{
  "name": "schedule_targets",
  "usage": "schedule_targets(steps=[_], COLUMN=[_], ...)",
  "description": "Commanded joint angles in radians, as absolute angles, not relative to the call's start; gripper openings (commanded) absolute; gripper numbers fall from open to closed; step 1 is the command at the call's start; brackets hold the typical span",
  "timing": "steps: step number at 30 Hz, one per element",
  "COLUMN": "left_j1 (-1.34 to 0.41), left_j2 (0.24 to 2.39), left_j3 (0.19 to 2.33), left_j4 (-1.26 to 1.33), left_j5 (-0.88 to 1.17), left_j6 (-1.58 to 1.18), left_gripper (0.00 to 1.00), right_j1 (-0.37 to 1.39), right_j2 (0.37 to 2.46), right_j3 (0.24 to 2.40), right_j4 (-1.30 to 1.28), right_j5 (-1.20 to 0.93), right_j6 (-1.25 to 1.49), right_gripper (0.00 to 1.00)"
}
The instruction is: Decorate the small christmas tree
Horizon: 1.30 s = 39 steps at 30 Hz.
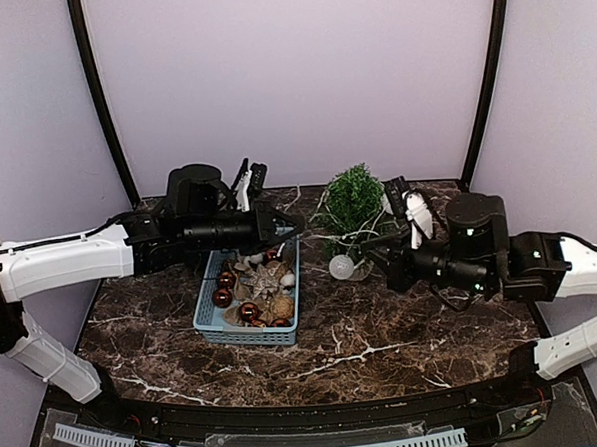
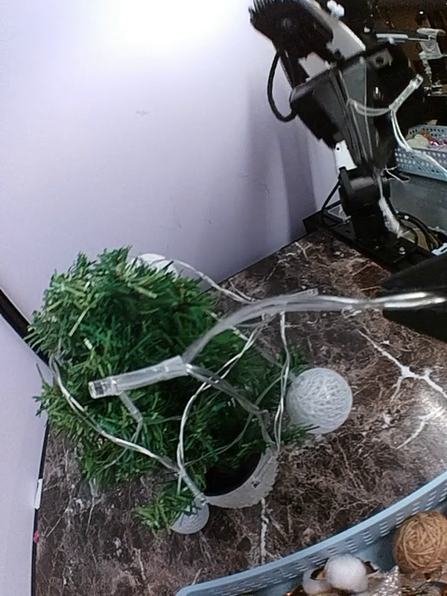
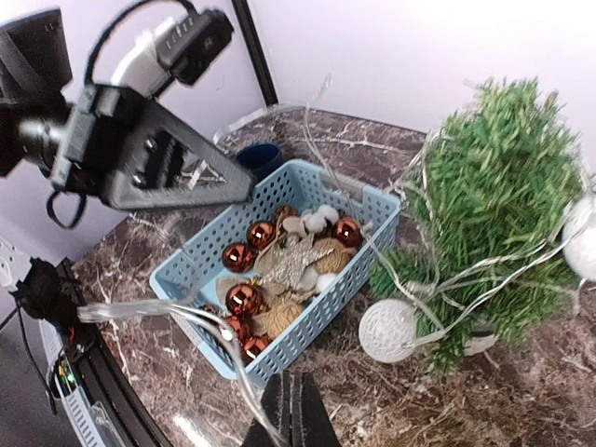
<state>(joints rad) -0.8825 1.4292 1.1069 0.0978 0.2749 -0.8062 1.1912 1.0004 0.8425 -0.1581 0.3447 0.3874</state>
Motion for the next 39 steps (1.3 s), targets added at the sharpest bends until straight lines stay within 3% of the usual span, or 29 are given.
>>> schedule_targets(steps=[1, 8, 11, 13, 18, 25, 39], left_j1=[-0.842, -0.77, -0.737, -0.719, -0.678, -0.643, -0.64], left_j2=[1.5, 1.606, 1.647, 1.674, 1.707, 1.714, 1.718], left_j3=[1.169, 1.25, 1.299, 1.33, 1.366, 1.378, 1.41], left_j4=[0.173, 0.171, 0.175, 0.179, 0.218, 0.244, 0.189], left_j5=[0.332, 0.388, 0.432, 0.457, 0.502, 0.531, 0.555], left_j6=[-0.83, -0.824, -0.82, -0.818, -0.813, -0.762, -0.556], left_gripper=[0.0, 0.0, 0.05, 0.11, 0.4, 0.66, 0.74], right_j1=[1.184, 1.105, 1.053, 1.008, 0.881, 0.738, 0.513], right_j2=[1.037, 1.209, 1.264, 1.297, 1.374, 1.502, 1.646], right_j3=[1.032, 1.3, 1.375, 1.418, 1.513, 1.64, 1.801], right_j4=[-0.396, -0.539, -0.55, -0.552, -0.548, -0.59, -0.683], right_j5=[0.473, 0.537, 0.533, 0.519, 0.435, 0.368, 0.317], right_j6=[0.417, 0.44, 0.433, 0.432, 0.429, 0.416, 0.419], right_gripper=[0.0, 0.0, 0.0, 0.0, 0.0, 0.0, 0.0])
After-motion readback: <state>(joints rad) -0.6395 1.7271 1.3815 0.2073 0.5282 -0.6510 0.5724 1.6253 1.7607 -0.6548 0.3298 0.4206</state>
